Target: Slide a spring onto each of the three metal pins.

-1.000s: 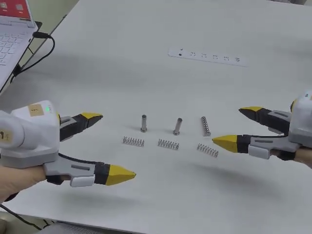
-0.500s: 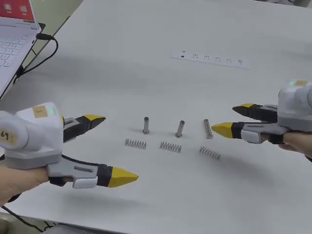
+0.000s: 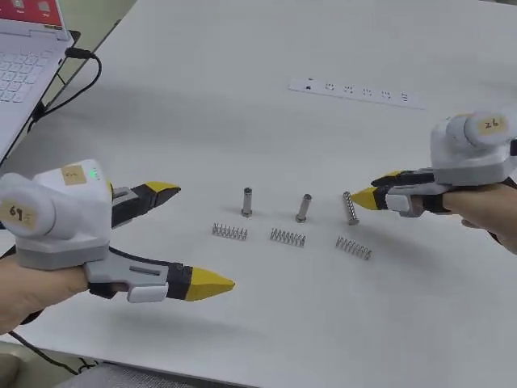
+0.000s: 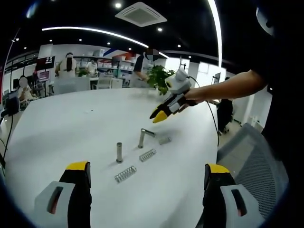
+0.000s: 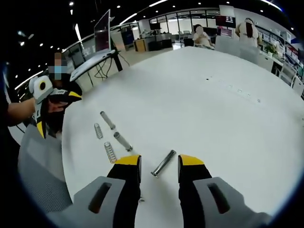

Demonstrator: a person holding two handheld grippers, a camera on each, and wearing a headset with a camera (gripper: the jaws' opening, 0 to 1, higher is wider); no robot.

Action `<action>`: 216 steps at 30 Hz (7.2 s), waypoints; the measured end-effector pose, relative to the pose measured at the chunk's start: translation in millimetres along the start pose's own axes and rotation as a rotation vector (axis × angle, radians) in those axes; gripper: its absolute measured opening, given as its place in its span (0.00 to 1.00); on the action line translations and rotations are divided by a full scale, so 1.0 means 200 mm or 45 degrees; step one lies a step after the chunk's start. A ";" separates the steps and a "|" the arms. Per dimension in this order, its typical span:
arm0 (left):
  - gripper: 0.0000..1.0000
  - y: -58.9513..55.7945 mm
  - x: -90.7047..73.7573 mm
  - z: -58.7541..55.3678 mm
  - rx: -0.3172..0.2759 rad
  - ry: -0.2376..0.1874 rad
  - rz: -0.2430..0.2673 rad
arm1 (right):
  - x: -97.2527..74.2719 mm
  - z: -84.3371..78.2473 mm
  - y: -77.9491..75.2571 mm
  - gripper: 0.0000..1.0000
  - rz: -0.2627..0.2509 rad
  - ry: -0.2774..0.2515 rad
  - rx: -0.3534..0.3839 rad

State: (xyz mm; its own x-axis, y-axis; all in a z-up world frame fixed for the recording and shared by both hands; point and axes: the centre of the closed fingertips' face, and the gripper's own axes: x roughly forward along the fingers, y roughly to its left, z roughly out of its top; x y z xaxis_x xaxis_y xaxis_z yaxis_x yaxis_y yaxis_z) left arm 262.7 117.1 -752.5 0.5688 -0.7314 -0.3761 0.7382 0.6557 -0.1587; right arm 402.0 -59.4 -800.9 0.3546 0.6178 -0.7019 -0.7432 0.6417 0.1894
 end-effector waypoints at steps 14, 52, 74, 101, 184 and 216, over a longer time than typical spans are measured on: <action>0.97 0.01 0.00 -0.01 -0.014 -0.004 0.010 | 0.13 -0.05 -0.05 0.14 -0.070 0.130 0.171; 0.96 0.02 -0.02 -0.03 -0.045 -0.008 0.024 | 0.22 -0.12 -0.06 0.06 -0.202 0.311 0.236; 0.96 -0.01 0.00 -0.02 -0.036 -0.003 0.008 | 0.10 -0.11 0.01 0.05 -0.149 0.208 0.225; 0.96 -0.03 0.00 -0.01 -0.024 -0.007 0.004 | 0.03 -0.08 0.00 0.05 -0.159 0.063 0.160; 0.97 -0.04 0.02 0.04 -0.016 -0.053 -0.021 | -0.09 -0.13 0.06 0.14 -0.177 -0.061 -0.029; 0.96 -0.02 0.03 0.03 -0.018 -0.039 -0.020 | -0.14 -0.31 0.25 0.17 -0.021 0.029 -0.289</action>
State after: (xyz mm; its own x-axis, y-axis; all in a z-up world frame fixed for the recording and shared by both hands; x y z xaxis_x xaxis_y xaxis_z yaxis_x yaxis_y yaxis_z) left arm 265.6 108.4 -749.2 0.5683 -0.7468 -0.3455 0.7418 0.6467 -0.1776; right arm 320.3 -72.5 -815.2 0.3568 0.5962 -0.7192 -0.8469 0.5313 0.0203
